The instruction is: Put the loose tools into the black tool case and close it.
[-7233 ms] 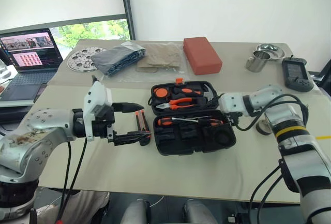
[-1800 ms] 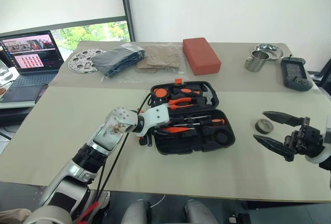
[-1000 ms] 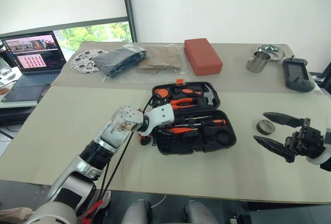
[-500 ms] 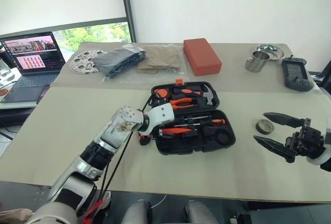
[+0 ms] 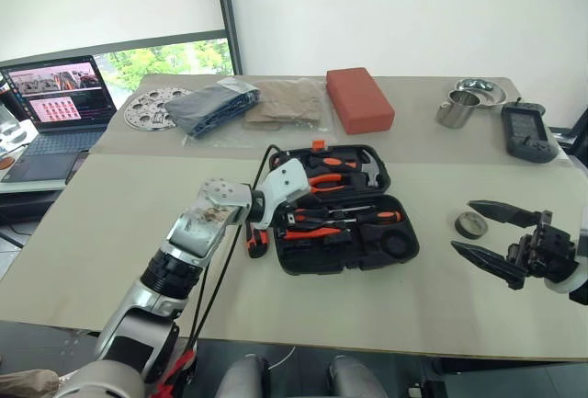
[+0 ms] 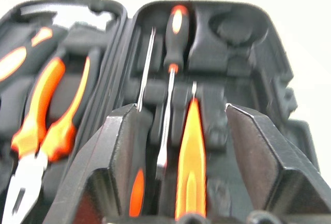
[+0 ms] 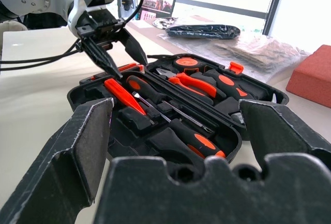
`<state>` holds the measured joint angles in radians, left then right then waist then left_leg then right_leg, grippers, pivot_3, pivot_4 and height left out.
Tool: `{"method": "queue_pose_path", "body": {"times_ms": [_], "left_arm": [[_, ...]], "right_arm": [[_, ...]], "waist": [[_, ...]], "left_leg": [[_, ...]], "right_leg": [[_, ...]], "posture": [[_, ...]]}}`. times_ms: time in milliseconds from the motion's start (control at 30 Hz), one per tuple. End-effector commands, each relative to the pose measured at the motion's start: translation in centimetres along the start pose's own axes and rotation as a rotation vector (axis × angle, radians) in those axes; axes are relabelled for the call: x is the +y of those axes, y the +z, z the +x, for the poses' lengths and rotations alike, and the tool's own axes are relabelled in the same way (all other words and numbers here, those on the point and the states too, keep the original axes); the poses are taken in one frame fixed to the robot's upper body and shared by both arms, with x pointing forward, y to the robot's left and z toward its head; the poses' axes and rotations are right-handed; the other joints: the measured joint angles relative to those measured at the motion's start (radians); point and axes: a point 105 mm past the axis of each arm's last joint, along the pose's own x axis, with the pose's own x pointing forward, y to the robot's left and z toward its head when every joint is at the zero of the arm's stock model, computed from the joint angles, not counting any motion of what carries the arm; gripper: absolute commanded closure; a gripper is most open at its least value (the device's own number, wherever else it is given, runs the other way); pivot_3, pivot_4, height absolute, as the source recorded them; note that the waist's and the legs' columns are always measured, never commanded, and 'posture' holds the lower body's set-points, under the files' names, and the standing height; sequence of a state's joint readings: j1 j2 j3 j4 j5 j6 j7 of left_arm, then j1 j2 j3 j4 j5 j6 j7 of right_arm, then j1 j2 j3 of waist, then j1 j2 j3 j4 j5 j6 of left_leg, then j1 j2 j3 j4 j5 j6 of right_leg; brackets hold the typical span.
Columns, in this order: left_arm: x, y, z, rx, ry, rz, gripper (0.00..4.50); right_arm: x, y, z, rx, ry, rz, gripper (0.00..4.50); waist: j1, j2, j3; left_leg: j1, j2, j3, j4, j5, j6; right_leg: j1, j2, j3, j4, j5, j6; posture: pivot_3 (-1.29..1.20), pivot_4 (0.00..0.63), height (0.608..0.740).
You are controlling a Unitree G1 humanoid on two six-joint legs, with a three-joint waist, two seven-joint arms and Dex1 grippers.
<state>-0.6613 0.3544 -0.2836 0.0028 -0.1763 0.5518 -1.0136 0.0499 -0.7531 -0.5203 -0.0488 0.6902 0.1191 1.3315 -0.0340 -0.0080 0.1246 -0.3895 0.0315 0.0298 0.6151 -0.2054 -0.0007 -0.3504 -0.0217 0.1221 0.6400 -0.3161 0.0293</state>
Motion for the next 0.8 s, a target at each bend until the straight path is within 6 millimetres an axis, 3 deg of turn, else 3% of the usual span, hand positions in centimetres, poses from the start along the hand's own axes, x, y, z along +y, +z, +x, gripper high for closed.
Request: {"method": "queue_pose_path", "body": {"times_ms": [33, 100, 133, 800], "left_arm": [[0.0, 0.7, -0.3, -0.108, -0.018, 0.010, 3.56], [-0.6, -0.2, -0.2, -0.108, -0.059, 0.030, 4.35], [-0.7, -0.7, -0.1, -0.100, -0.070, 0.039, 4.48], [-0.6, -7.7, 1.2, 0.044, -0.043, -0.009, 4.48]], "right_arm": [[-0.3, 1.1, -0.2, -0.018, -0.004, -0.054, 0.00], [-0.3, 1.1, -0.3, -0.016, -0.005, -0.054, 0.00], [-0.3, 1.1, -0.3, -0.015, -0.004, -0.054, 0.00], [0.2, -0.1, -0.4, 0.017, 0.004, -0.035, 0.00]], "waist": [[-0.002, 0.000, 0.000], [-0.003, 0.000, 0.000], [-0.003, 0.000, 0.000], [-0.001, 0.001, 0.000]], "left_leg": [[0.000, 0.000, 0.000, 0.000, 0.000, 0.000], [0.000, 0.000, 0.000, 0.000, 0.000, 0.000], [0.000, 0.000, 0.000, 0.000, 0.000, 0.000], [0.000, 0.000, 0.000, 0.000, 0.000, 0.000]], "right_leg": [[0.000, 0.000, 0.000, 0.000, 0.000, 0.000], [0.000, 0.000, 0.000, 0.000, 0.000, 0.000], [0.000, 0.000, 0.000, 0.000, 0.000, 0.000], [0.000, 0.000, 0.000, 0.000, 0.000, 0.000]], "posture": [[0.00, 0.150, 0.727], [0.00, 0.150, 0.727], [0.00, 0.150, 0.727], [0.00, 0.150, 0.727]]}}
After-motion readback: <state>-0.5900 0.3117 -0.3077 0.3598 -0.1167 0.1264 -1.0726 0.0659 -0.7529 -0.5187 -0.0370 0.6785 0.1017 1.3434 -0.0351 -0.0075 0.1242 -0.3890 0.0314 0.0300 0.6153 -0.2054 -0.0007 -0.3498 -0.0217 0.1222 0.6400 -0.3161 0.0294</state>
